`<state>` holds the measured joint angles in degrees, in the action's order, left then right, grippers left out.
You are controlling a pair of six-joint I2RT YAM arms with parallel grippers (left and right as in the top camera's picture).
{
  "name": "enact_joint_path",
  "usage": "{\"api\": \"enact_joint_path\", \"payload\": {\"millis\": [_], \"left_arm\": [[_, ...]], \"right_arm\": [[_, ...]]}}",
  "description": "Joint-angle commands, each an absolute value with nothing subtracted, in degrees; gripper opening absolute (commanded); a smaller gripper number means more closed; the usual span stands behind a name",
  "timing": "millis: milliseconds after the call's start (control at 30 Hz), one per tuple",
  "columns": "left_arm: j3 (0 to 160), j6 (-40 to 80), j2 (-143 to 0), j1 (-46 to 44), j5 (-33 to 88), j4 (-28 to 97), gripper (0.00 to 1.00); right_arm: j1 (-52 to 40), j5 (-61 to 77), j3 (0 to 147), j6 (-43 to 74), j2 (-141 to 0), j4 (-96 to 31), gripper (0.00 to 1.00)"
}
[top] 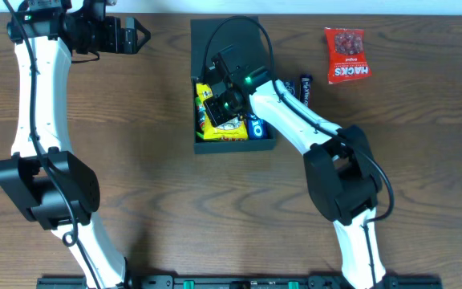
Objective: Pack container
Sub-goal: 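Lower the yellow Hacks bag into the box and release it, then move the right gripper to the red Hacks bag and grasp it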
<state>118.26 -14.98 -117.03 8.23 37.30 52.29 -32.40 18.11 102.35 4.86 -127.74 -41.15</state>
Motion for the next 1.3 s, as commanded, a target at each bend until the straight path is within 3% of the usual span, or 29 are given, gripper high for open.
{"api": "enact_joint_path", "payload": {"millis": [0, 167, 900, 1100, 1267], "left_arm": [[119.4, -14.7, -117.2, 8.2, 37.5, 52.5, 0.95], [119.4, -14.7, -117.2, 8.2, 37.5, 52.5, 0.95], [119.4, -14.8, -117.2, 8.2, 37.5, 52.4, 0.95], [119.4, -14.8, -117.2, 8.2, 37.5, 52.5, 0.95], [119.4, -14.8, -117.2, 8.2, 37.5, 52.5, 0.95]], "right_arm": [[-31.0, 19.9, 102.4, 1.3, -120.9, -41.1, 0.01], [-27.9, 13.3, 102.4, 1.4, -117.4, -41.3, 0.01], [-31.0, 18.3, 102.0, 1.4, -125.4, -44.0, 0.01], [-26.5, 16.8, 103.0, 1.5, -120.4, -42.3, 0.01], [-18.7, 7.4, 103.0, 1.5, -115.9, -37.2, 0.01]]}}
